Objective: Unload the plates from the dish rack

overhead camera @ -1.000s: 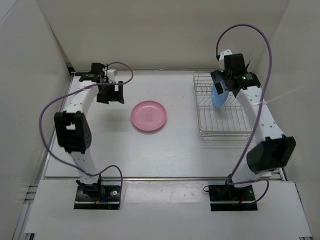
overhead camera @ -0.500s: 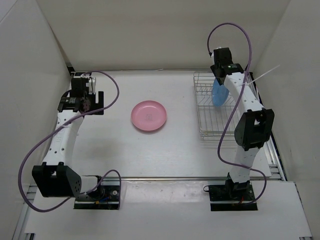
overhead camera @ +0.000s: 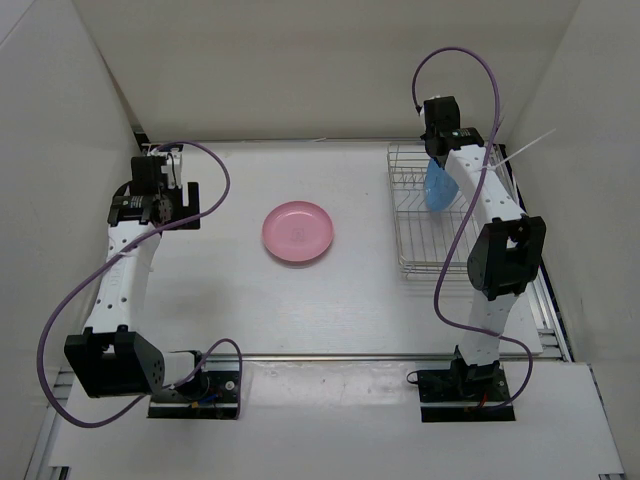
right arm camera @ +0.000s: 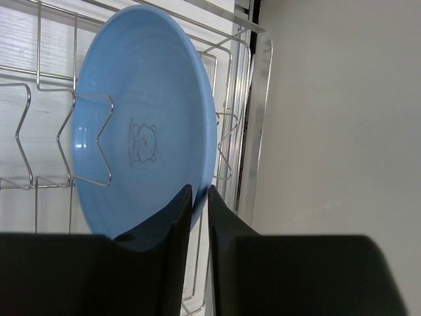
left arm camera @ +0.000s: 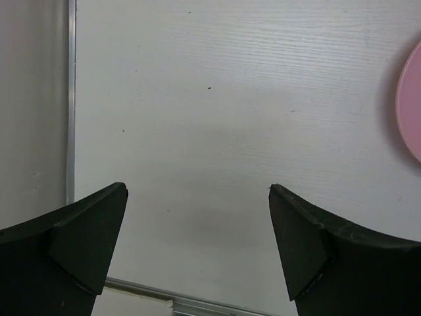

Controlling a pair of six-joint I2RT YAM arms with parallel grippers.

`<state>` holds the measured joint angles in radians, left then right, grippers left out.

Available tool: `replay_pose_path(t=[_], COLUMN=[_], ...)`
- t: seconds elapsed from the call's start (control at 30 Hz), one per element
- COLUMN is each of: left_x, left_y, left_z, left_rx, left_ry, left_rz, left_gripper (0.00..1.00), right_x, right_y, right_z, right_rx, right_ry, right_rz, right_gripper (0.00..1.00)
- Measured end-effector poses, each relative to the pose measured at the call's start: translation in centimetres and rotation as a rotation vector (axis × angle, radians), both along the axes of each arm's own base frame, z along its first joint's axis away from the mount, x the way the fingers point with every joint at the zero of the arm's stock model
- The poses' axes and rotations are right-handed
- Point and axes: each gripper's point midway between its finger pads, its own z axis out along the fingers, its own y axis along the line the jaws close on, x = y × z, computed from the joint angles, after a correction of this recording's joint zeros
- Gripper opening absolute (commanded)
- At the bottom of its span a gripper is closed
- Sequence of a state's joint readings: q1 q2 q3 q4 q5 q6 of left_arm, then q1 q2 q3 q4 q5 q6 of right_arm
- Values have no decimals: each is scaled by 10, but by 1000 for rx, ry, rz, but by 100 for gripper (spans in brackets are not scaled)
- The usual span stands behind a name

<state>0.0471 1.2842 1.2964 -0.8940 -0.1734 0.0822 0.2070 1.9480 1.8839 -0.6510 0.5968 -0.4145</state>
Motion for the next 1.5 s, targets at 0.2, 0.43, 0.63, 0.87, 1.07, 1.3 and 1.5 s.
replay_pose_path(t=[0.2, 0.43, 0.63, 0.87, 1.07, 1.3, 1.5], left_x=[0, -2, -6, -5, -5, 0, 12], left_y=[1, 7, 13, 12, 11, 7, -1], left_z=[-1, 3, 8, 9, 9, 9, 1], left_rx=[-21, -34, -32, -42, -49, -66, -104], left_ry=[-1, -14, -32, -34, -36, -49, -44], left_rz=[-2, 8, 21, 15, 9, -4, -32], left_gripper=[100, 100, 100, 100, 100, 100, 100], right_x=[1, 5, 3, 6, 3, -16, -38], right_y=[-1, -3, -5, -12, -22, -25, -22], right_z=[0, 0, 7, 39, 67, 137, 183], right_rx=[4, 4, -44, -173, -249, -250, -215], right_ry=[-11, -36, -47, -110, -155, -308, -414], right_rz=[-16, -48, -83, -111, -136, -152, -148], right_gripper=[1, 1, 1, 1, 1, 1, 1])
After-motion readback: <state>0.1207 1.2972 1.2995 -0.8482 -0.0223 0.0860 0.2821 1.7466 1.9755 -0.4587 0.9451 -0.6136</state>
